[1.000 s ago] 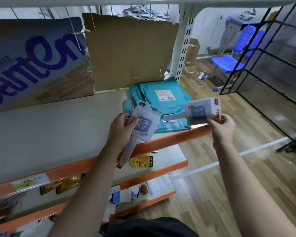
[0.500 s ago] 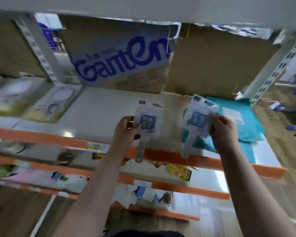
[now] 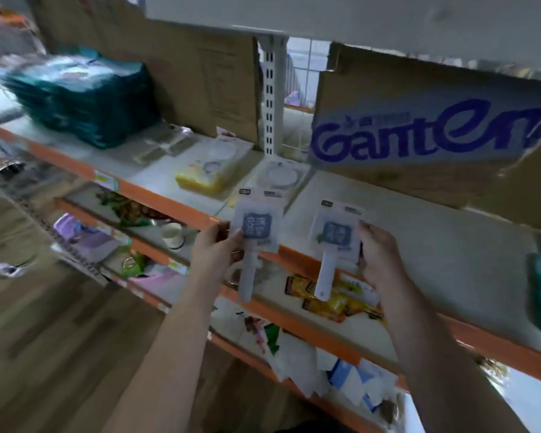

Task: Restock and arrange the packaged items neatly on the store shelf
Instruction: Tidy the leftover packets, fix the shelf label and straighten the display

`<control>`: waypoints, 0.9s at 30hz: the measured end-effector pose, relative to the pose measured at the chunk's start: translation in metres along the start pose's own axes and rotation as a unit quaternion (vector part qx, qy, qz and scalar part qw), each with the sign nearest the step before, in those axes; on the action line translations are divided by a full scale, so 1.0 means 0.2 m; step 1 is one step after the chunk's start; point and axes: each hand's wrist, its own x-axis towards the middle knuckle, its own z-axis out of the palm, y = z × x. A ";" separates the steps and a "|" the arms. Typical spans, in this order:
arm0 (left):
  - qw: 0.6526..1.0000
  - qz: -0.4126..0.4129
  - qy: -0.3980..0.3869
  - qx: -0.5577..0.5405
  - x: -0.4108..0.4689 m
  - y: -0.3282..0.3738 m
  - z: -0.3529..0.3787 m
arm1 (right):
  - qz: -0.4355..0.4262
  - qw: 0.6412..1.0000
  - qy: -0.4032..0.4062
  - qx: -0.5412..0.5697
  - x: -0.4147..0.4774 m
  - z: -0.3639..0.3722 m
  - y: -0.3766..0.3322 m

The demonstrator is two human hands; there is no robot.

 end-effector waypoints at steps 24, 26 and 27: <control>0.996 0.024 0.042 0.069 1.17 0.39 -1.47 | -0.013 0.997 -0.071 -0.007 0.37 1.91 0.25; 0.997 0.009 0.038 0.068 1.32 0.45 -1.50 | -0.016 0.998 -0.062 -0.024 0.45 2.00 0.25; 0.998 0.006 0.035 0.060 1.39 0.47 -1.51 | -0.018 0.998 -0.058 -0.027 0.48 2.03 0.24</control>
